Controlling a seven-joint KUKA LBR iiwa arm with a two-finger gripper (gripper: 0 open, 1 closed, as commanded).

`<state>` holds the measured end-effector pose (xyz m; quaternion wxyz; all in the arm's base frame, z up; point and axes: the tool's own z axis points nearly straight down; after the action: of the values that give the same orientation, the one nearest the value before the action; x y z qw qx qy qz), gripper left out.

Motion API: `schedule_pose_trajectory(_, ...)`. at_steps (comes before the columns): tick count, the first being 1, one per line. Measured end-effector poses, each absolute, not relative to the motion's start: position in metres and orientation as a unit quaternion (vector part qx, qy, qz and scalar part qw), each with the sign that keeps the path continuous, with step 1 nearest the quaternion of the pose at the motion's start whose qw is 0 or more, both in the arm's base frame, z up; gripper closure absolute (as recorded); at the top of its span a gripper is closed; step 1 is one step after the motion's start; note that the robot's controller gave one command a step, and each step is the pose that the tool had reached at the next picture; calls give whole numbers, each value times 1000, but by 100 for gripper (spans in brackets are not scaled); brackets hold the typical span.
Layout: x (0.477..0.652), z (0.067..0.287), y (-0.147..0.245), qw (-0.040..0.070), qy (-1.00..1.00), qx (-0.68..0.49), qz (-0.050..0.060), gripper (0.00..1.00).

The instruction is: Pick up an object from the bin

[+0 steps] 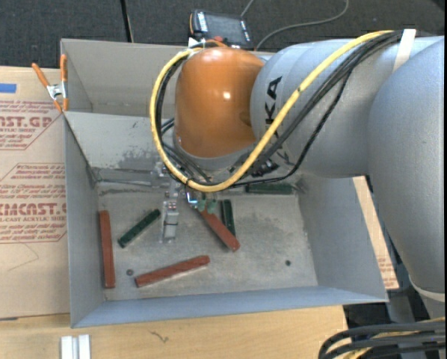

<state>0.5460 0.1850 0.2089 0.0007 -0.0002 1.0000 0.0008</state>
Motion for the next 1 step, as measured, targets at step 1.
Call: schedule_pose_trajectory(1, 558, 65, 176, -3, 999, -45, -1, 0)
